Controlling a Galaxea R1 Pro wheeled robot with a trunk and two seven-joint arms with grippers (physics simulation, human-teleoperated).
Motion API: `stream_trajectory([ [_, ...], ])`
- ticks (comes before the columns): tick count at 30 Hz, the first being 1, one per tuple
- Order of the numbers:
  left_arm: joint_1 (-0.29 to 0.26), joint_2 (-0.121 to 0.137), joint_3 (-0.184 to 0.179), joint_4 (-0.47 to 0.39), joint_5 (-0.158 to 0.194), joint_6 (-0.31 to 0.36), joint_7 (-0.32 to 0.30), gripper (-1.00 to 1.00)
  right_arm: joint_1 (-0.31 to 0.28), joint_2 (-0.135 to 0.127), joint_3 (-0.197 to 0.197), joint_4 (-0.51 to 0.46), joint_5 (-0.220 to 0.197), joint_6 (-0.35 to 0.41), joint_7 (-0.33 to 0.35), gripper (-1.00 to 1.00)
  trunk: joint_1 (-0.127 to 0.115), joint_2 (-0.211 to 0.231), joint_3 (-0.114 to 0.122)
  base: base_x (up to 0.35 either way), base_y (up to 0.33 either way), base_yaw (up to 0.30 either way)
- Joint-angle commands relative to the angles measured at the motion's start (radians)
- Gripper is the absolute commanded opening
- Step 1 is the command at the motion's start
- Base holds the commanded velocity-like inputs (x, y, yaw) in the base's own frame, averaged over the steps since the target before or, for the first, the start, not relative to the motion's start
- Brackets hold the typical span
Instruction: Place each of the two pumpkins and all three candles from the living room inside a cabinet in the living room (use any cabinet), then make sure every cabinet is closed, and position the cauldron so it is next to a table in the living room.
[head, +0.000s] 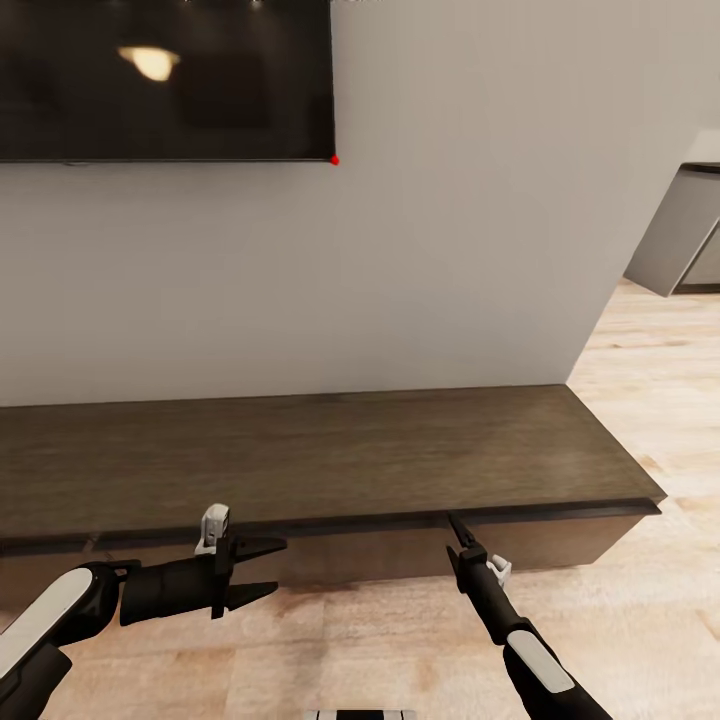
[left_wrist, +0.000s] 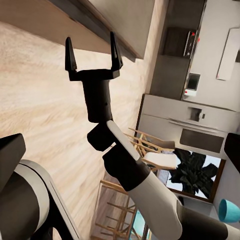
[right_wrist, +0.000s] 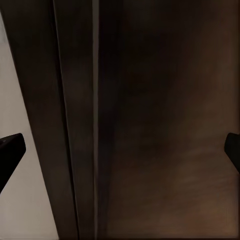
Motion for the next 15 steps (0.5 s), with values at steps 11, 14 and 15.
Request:
stream_trajectory([
  [11, -0.001, 0.001, -0.001, 0.0, 0.011, 0.001, 0.009, 1.0, -0.001, -0.001, 0.005, -0.001, -0.009, 0.005, 0.003, 1.0, 0.0, 0.0, -0.001, 0.023, 0.01, 0.0],
  [14, -0.001, 0.001, 0.0, 0.0, 0.011, 0.001, 0.009, 1.0, -0.001, -0.001, 0.006, -0.001, -0.009, 0.005, 0.003, -1.0, 0.0, 0.0, -0.001, 0.036, 0.012, 0.0],
  [15, -0.001, 0.001, 0.0, 0.0, 0.011, 0.001, 0.009, 1.0, -0.001, -0.001, 0.006, -0.001, -0.009, 0.005, 0.003, -1.0, 0.0, 0.0, -0.001, 0.054, 0.004, 0.0],
])
